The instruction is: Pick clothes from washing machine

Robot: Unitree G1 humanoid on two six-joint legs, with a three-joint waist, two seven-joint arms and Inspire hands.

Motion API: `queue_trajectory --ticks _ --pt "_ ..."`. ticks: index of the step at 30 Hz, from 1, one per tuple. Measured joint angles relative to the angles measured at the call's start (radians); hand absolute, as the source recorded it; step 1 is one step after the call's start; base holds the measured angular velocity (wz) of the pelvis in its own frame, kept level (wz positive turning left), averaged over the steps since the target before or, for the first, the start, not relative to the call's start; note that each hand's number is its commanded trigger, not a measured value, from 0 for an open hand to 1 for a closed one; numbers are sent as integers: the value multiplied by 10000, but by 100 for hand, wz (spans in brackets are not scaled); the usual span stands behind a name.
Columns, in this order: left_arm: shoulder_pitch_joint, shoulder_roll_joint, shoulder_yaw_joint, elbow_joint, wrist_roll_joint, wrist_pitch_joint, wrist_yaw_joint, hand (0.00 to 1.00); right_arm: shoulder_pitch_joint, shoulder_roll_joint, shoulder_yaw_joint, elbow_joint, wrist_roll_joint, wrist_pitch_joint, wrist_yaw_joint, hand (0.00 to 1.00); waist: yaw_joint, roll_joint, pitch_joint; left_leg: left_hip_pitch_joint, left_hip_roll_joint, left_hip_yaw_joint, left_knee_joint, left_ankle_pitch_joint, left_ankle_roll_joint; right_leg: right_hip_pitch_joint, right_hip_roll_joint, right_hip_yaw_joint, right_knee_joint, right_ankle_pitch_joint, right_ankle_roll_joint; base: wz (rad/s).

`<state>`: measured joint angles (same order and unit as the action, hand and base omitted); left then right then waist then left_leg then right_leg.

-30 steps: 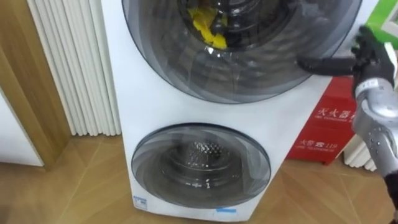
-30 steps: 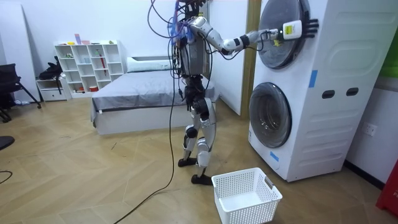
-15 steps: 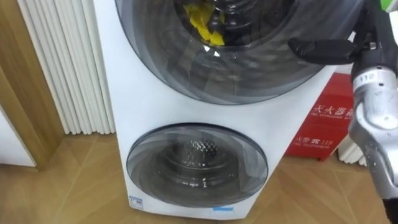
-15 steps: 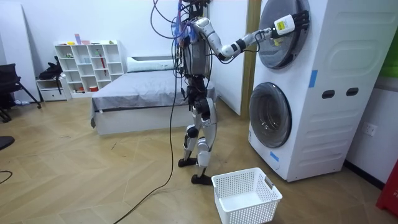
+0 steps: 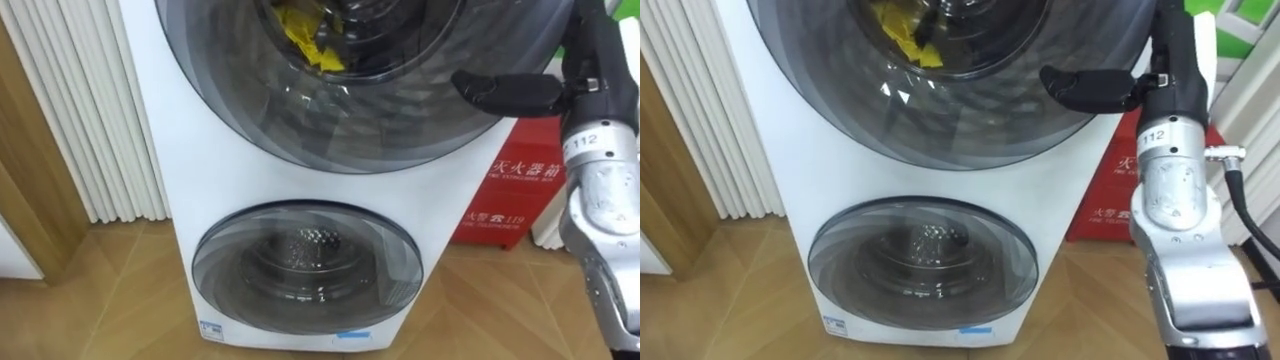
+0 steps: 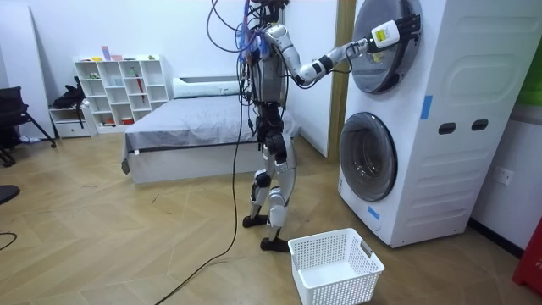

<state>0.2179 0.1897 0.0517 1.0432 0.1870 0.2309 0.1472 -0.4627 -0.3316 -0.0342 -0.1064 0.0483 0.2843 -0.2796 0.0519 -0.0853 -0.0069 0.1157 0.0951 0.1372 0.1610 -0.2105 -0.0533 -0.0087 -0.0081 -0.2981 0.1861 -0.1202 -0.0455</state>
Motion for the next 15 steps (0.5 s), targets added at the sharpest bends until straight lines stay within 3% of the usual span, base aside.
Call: queue_trajectory --ticks 7,15 --pt "45 -15 -259 26 -188 -185 90 0 266 143 -81 -515 643 0 157 0 -211 3 -3 -2 6 83 -7 0 0 24 -23 -69 -4 0 0 3" --pt "106 -9 -419 366 -250 -763 188 0 2115 156 -326 -2949 917 -10 867 0 -375 11 -7 73 9 256 -12 0 0 63 -15 -33 -8 0 0 -2"
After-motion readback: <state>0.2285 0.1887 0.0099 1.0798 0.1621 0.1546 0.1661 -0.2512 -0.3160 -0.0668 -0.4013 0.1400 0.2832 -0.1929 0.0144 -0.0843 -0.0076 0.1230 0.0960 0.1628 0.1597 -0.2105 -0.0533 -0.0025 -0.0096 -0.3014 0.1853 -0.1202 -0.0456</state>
